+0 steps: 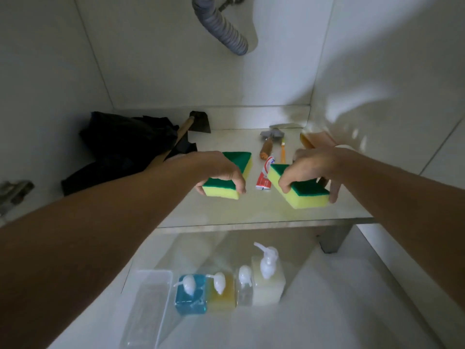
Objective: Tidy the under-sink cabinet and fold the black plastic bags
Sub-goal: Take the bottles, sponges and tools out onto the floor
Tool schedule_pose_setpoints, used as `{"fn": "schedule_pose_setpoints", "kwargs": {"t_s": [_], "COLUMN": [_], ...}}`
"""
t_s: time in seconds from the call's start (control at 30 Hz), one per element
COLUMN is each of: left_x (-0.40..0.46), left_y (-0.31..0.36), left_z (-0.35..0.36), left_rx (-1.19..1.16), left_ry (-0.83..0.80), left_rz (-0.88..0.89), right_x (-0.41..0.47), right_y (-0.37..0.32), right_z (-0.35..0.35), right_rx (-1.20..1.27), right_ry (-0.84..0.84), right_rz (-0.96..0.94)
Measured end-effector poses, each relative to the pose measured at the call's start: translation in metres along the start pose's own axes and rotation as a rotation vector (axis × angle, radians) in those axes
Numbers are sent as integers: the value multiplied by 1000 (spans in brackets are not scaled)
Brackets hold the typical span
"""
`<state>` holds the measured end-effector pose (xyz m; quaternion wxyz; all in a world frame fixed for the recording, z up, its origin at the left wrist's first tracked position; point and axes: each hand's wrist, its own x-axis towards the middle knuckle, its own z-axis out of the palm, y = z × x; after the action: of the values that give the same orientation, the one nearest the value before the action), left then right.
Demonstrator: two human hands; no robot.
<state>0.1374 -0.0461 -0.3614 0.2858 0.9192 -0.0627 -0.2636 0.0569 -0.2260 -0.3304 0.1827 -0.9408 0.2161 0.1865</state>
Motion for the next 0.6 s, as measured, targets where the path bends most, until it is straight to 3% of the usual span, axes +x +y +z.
{"fn": "schedule_pose_setpoints", "kwargs": {"t_s": [0.17,0.33,0.6], "left_x": [-62,-97,-102], "left_y": [-26,-74,-167], "left_z": [5,42,137], "left_rx": [113,261,280], "left_ry": [-154,-290,-280], "left_rz": [-15,-143,-319], "right_x": [-49,-83,-71], "right_y": [-16,-15,18], "right_z": [26,81,206], "right_rx": [48,-38,-111], "right_ry": [-196,-365,-484], "right_rz": [-103,-157,-85]}}
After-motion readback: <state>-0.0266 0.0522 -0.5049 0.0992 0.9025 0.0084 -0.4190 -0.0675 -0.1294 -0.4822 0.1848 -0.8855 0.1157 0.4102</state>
